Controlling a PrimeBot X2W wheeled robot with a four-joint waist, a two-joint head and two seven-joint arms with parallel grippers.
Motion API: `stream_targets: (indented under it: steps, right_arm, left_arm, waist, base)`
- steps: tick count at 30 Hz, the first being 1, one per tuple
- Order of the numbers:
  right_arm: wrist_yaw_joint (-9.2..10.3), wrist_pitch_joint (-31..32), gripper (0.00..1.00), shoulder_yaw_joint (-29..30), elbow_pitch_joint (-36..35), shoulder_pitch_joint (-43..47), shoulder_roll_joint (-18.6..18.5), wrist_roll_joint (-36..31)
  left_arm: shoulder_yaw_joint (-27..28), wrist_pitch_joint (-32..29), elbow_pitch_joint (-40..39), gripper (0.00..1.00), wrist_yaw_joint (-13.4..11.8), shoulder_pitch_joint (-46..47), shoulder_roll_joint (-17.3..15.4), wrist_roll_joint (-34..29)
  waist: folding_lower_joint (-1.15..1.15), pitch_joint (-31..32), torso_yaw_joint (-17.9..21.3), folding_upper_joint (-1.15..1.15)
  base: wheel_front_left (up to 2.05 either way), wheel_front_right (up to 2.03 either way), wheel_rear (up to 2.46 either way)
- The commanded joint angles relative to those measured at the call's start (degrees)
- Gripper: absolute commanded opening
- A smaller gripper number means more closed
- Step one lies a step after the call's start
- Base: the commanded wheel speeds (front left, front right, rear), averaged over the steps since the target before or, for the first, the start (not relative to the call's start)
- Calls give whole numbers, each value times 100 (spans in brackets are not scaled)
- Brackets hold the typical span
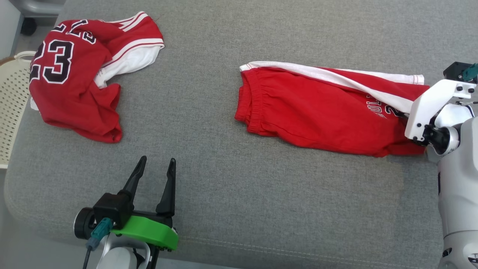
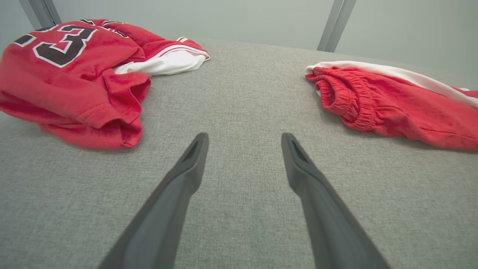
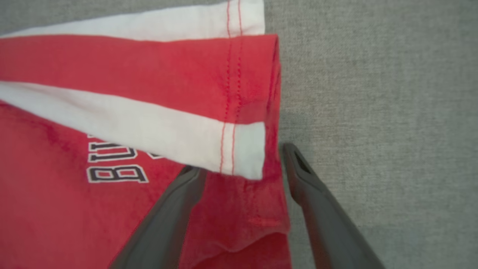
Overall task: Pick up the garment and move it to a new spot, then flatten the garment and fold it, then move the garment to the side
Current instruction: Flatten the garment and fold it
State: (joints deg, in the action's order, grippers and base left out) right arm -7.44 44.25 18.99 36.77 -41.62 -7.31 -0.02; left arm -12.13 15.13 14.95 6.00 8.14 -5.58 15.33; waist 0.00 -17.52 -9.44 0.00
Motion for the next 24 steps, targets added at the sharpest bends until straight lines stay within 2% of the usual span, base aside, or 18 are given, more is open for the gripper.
stream_targets:
  steps: [1, 2, 18, 24]
  right_arm:
    - [-8, 106, 38, -16, 162, 76, 149, 76]
    - [-8, 84, 0, 4, 163, 66, 149, 67]
    - [1, -146, 0, 354, 26, -196, -274, -527]
    - [1, -104, 0, 464, -22, -318, -621, -981]
  left_arm:
    - [5, 10, 13, 100, 13, 98, 21, -19]
    - [7, 10, 18, 100, 18, 96, 24, -22]
    - [104, 10, 111, 100, 43, 73, 74, 1]
    - [122, 10, 121, 100, 46, 60, 109, 6]
  waist:
    - [0, -1, -27, 0]
    - [0, 5, -38, 0]
    - [0, 54, -103, 0]
    - [0, 111, -121, 0]
  base:
    - [0, 0, 0]
    - [0, 0, 0]
    - [0, 0, 0]
    - [0, 0, 0]
